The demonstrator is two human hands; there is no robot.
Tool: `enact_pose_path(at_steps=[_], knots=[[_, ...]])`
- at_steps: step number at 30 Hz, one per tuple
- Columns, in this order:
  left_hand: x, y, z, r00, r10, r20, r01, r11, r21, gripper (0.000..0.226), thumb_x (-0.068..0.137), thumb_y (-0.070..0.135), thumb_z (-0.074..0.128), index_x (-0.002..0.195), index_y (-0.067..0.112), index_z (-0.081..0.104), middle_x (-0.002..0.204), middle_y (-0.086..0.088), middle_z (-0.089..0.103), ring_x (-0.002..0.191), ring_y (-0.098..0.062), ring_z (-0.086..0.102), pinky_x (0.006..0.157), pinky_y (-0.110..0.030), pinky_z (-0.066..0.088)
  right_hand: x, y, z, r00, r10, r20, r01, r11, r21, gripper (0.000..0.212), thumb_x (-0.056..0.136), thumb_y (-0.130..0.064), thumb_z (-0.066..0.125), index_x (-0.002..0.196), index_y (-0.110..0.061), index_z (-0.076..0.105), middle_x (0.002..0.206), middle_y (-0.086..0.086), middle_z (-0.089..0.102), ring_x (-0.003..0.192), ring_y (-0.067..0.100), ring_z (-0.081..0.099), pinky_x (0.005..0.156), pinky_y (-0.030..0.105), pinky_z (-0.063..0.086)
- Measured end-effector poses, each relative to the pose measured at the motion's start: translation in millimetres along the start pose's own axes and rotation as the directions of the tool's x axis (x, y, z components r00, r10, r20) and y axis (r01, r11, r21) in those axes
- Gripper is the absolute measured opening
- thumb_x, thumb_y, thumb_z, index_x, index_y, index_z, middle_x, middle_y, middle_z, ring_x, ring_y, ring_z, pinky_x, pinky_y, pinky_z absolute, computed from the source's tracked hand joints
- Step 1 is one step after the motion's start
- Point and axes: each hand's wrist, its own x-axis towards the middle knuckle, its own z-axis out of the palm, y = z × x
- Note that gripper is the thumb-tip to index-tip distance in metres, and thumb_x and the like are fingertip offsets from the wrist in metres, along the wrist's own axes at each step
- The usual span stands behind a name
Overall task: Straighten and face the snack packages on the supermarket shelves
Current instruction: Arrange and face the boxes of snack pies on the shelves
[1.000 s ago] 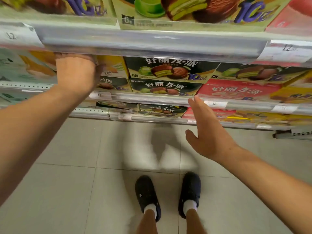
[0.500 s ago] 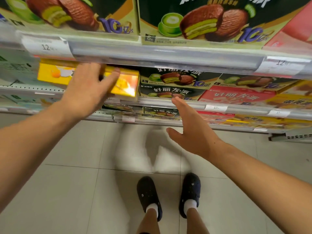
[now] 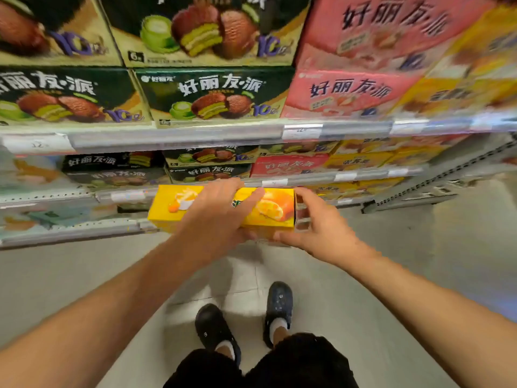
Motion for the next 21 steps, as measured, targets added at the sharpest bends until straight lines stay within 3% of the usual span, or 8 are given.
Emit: enact_pose_path(at_steps=[3, 6, 10, 13, 16, 19, 21], knots=[[31, 37, -18, 0.997, 0.083, -0.006, -0.083, 0.997, -0.007, 0.09, 0.063, 0.054, 0.083, 0.135, 0.008, 0.056, 0.121, -0.023, 0.061, 0.105, -0.042, 0.059, 0.091, -0.05, 0.048, -47, 15, -58, 0.987, 0.101, -0.124, -0.096, 0.994, 0.047, 0.067, 0.06, -0.034, 0.09, 0.106, -0.055, 0.045, 0.099, -0.027, 0.06, 0.078, -0.006, 0.062, 0.061, 0.007, 0.048], [56, 61, -28, 0.996, 0.095, -0.004, -0.095, 0.995, -0.014, 0.093, 0.07, 0.062, 0.074, 0.143, 0.01, 0.047, 0.135, -0.018, 0.054, 0.123, -0.039, 0.051, 0.106, -0.052, 0.037, -99, 40, -108, 0.952, 0.217, -0.217, -0.2, 0.975, 0.098, 0.067, 0.061, -0.034, 0.089, 0.113, -0.049, 0.05, 0.102, -0.016, 0.065, 0.075, 0.008, 0.065, 0.063, 0.02, 0.055], [96, 107, -29, 0.984, 0.168, 0.066, -0.169, 0.986, 0.006, 0.098, 0.073, 0.069, 0.065, 0.15, 0.017, 0.035, 0.149, -0.012, 0.042, 0.137, -0.034, 0.037, 0.113, -0.05, 0.027, -158, 87, -159, 0.909, 0.312, -0.278, -0.274, 0.947, 0.168, 0.07, 0.062, -0.031, 0.089, 0.12, -0.042, 0.05, 0.106, -0.011, 0.066, 0.078, 0.017, 0.068, 0.073, 0.034, 0.057], [131, 164, -17, 0.966, 0.235, 0.111, -0.229, 0.971, -0.065, 0.096, 0.073, 0.065, 0.07, 0.15, 0.02, 0.034, 0.145, -0.011, 0.041, 0.133, -0.03, 0.036, 0.111, -0.043, 0.03, -192, 129, -190, 0.885, 0.364, -0.291, -0.294, 0.921, 0.258, 0.071, 0.064, -0.025, 0.089, 0.122, -0.037, 0.051, 0.106, -0.009, 0.068, 0.083, 0.016, 0.069, 0.079, 0.037, 0.057], [168, 227, 2, 0.959, 0.253, 0.129, -0.237, 0.963, -0.129, 0.096, 0.075, 0.059, 0.073, 0.151, 0.02, 0.03, 0.139, -0.008, 0.036, 0.129, -0.026, 0.029, 0.111, -0.035, 0.027, -217, 179, -229, 0.86, 0.4, -0.318, -0.294, 0.896, 0.333, 0.07, 0.063, -0.019, 0.09, 0.119, -0.039, 0.052, 0.11, -0.007, 0.067, 0.088, 0.014, 0.069, 0.081, 0.033, 0.057], [208, 293, 19, 0.96, 0.235, 0.153, -0.206, 0.961, -0.186, 0.093, 0.076, 0.054, 0.074, 0.151, 0.022, 0.029, 0.134, -0.005, 0.035, 0.125, -0.022, 0.025, 0.107, -0.035, 0.027, -240, 228, -276, 0.86, 0.39, -0.328, -0.296, 0.906, 0.301, 0.068, 0.065, -0.021, 0.089, 0.115, -0.042, 0.047, 0.113, -0.017, 0.062, 0.097, 0.009, 0.066, 0.088, 0.027, 0.053], [233, 329, 28, 0.96, 0.23, 0.159, -0.198, 0.961, -0.196, 0.089, 0.076, 0.051, 0.075, 0.148, 0.024, 0.031, 0.129, -0.005, 0.037, 0.123, -0.022, 0.026, 0.104, -0.037, 0.029, -247, 257, -304, 0.863, 0.404, -0.303, -0.348, 0.911, 0.223, 0.082, 0.067, -0.026, 0.087, 0.131, -0.039, 0.038, 0.121, -0.02, 0.055, 0.109, 0.009, 0.058, 0.091, 0.021, 0.044]])
